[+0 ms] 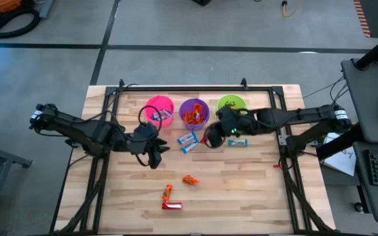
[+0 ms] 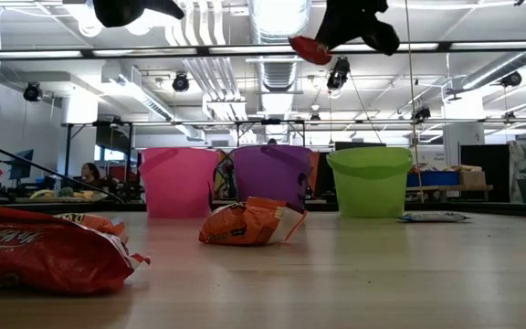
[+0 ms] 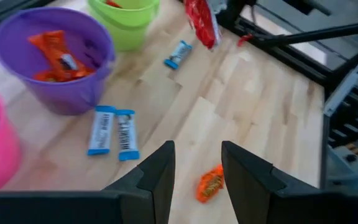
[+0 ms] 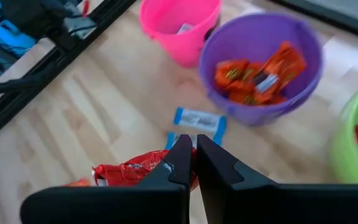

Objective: Organize candy in baskets
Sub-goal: Put the red chocolate into the green bucket

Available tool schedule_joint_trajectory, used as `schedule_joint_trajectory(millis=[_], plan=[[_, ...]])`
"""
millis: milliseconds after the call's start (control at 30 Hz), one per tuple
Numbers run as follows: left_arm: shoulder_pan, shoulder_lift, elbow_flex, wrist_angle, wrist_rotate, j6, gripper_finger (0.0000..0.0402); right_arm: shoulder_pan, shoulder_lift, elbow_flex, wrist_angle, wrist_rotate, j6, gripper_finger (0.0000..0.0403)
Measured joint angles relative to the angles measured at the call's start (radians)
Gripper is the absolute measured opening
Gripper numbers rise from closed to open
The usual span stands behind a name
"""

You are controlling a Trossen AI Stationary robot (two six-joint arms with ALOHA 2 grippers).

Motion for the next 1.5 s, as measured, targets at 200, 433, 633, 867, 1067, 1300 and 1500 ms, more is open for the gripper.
schedule_joint_trajectory(millis=[200,433,633,867,1067,1300,1500], plan=[[0.052,-0.026,0.0,-0.076,-0.004,0.016,0.0115,-0.096,0.0,0.017,-0.002,0.0,-0.085,0.0012],[0.133,-0.056,0.0,-0.134,-0.004,0.101,0.0115,-0.236,-0.001,0.02,-0.048,0.033,-0.164,0.0012],[0.218,-0.082,0.0,-0.159,-0.004,0.182,0.0115,-0.377,-0.001,0.019,-0.267,0.206,-0.218,0.0012],[0.327,-0.097,0.0,-0.174,-0.002,0.304,0.0115,-0.503,0.013,-0.009,-0.422,0.268,-0.235,0.0012],[0.411,-0.126,0.0,-0.179,0.095,0.361,0.0115,-0.519,0.013,-0.013,-0.406,0.268,-0.239,0.0012],[0.502,-0.171,-0.001,-0.159,0.167,0.43,0.0115,-0.518,0.013,-0.019,-0.263,0.261,-0.33,0.0012],[0.57,-0.197,-0.011,-0.115,0.167,0.442,0.0115,-0.518,0.013,-0.022,-0.133,0.26,-0.52,0.0012]])
